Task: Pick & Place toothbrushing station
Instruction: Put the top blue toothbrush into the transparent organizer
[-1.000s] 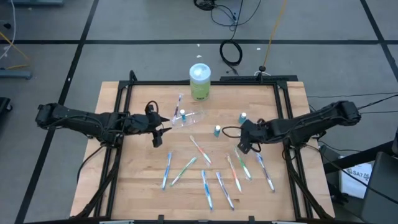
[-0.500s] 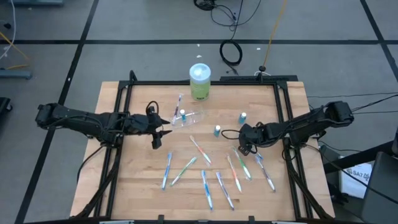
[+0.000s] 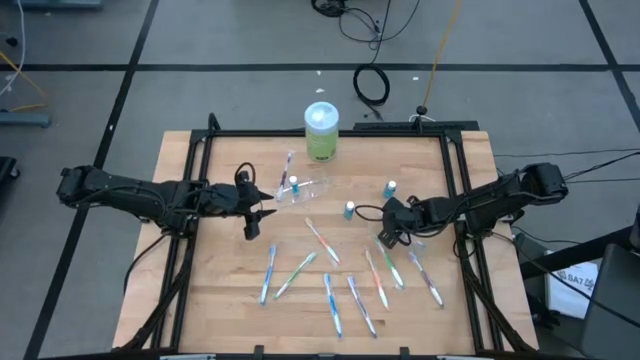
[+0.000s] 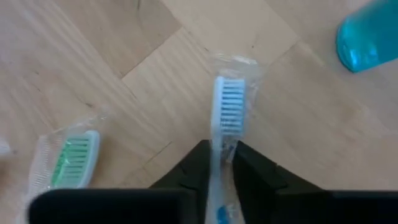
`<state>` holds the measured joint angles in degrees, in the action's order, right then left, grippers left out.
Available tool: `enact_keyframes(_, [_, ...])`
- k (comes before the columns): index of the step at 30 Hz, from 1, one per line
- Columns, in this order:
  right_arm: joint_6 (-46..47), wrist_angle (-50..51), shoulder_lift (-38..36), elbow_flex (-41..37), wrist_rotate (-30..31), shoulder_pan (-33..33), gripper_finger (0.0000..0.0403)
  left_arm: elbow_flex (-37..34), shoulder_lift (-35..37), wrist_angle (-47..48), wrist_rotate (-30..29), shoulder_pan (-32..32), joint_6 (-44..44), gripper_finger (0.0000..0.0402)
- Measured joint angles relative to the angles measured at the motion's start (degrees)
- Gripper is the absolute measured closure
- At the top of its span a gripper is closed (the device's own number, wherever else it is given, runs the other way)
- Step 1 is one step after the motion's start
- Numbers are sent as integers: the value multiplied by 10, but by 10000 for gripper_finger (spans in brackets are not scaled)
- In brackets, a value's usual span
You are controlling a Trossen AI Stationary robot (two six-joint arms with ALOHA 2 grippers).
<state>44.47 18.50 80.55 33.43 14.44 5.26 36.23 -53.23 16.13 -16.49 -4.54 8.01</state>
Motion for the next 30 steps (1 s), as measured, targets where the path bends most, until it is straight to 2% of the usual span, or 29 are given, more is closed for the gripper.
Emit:
enact_keyframes(4, [-1, -16, -30, -3, -19, 0, 393, 0, 0, 0, 0, 0, 0, 215])
enact_keyframes(10, [-17, -76, -126, -3, -13, 0, 385, 0, 0, 0, 1, 0, 0, 215])
enact_keyframes(16, [-112, -210, -227, -3, 4, 0, 395, 0, 0, 0, 1, 0, 0, 215])
enact_keyframes(19, [-202, -310, -255, -3, 5, 0, 393, 0, 0, 0, 1, 0, 0, 215])
enact_keyframes(22, [-317, -455, -247, -2, 5, -2, 393, 0, 0, -1, 1, 0, -3, 215])
enact_keyframes(25, [-418, -599, -200, -1, 4, -5, 393, 0, 0, -1, 1, 0, -3, 215])
enact_keyframes(30, [-499, -755, -91, -1, 4, -28, 393, 0, 0, -2, 0, 0, -2, 215])
